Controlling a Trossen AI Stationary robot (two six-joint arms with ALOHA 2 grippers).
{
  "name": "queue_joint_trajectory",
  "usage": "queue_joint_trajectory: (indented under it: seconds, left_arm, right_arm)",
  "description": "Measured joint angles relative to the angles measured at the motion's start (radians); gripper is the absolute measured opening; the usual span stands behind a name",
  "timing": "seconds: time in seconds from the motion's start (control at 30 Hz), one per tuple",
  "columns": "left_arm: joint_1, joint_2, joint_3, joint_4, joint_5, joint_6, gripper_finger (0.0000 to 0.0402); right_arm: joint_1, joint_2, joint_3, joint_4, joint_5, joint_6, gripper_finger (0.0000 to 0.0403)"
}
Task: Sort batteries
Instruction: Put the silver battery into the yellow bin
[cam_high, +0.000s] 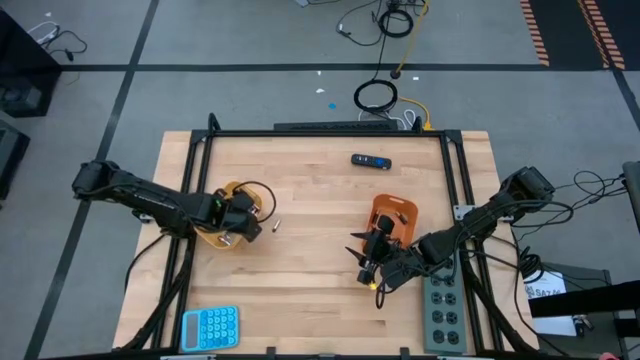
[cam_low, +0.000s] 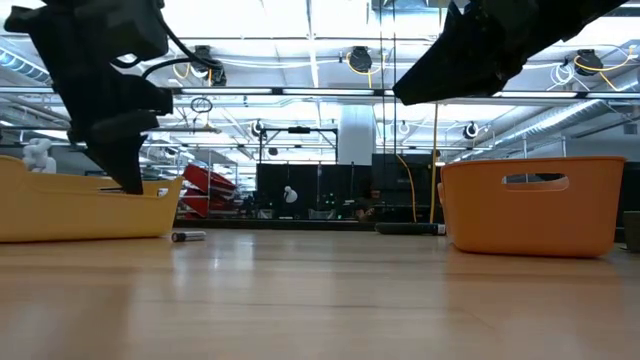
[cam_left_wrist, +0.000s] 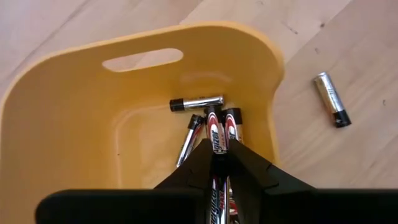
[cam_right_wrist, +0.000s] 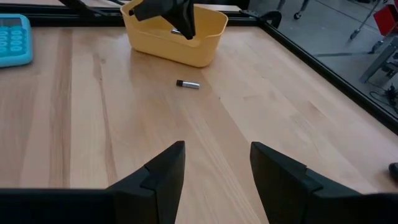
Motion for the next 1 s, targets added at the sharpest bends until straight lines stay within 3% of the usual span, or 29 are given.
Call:
queue_joint_trajectory:
  seconds: [0.2,0.57,1.0]
  left_arm:
    - [0.031,0.000,0.000,0.031,0.001,0.031,0.0059]
    - [0.091,0.000,0.000,0.105,0.042,0.128,0.0146]
    - [0.223,0.000,0.000,0.268,0.077,0.302,0.0150]
  right_arm:
    - [-0.012,0.000,0.000,-0.001,-0.030,0.015,0.0173]
    - [-0.012,0.000,0.000,0.000,-0.029,0.032,0.0173]
    - [-0.009,0.000,0.000,0.046,-0.027,0.020,0.0173]
